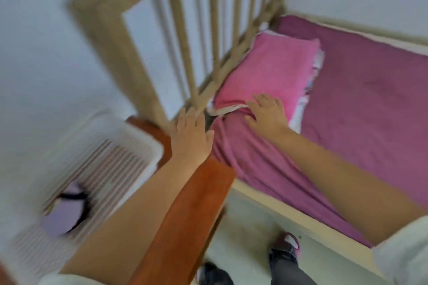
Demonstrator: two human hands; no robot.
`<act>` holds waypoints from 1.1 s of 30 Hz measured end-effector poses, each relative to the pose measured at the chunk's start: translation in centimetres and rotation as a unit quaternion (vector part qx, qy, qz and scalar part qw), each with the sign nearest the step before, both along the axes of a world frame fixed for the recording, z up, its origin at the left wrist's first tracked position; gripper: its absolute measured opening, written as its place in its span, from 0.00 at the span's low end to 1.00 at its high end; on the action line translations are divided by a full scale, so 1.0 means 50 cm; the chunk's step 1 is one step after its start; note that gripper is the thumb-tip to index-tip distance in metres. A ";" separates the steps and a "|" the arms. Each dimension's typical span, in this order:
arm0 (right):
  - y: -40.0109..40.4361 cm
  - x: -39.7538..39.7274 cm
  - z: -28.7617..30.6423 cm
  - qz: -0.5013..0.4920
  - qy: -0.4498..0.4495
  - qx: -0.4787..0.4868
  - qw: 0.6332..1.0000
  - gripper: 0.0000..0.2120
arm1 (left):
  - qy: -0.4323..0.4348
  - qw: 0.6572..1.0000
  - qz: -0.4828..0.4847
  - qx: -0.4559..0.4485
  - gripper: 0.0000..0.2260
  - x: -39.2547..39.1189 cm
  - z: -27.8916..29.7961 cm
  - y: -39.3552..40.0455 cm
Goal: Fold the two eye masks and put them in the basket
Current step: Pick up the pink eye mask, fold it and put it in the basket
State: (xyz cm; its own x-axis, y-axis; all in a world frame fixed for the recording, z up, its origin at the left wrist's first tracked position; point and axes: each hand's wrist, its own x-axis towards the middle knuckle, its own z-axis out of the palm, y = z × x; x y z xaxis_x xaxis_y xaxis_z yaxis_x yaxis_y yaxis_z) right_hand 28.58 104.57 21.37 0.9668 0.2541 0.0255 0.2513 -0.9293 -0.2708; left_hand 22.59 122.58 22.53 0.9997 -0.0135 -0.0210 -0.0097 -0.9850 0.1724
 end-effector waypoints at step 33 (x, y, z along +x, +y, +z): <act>-0.670 -0.059 -0.583 -0.145 0.296 0.168 0.929 0.14 | 0.204 0.912 -0.307 -0.179 0.12 0.134 -0.623 -0.656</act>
State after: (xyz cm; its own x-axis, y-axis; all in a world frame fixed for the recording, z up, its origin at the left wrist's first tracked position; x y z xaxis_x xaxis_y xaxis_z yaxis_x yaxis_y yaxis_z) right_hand 25.63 71.06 -7.81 0.8631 0.0537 -0.5022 -0.2827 -0.7727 -0.5683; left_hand 29.28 89.78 -8.60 0.7108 -0.6479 -0.2737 -0.4047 -0.6950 0.5943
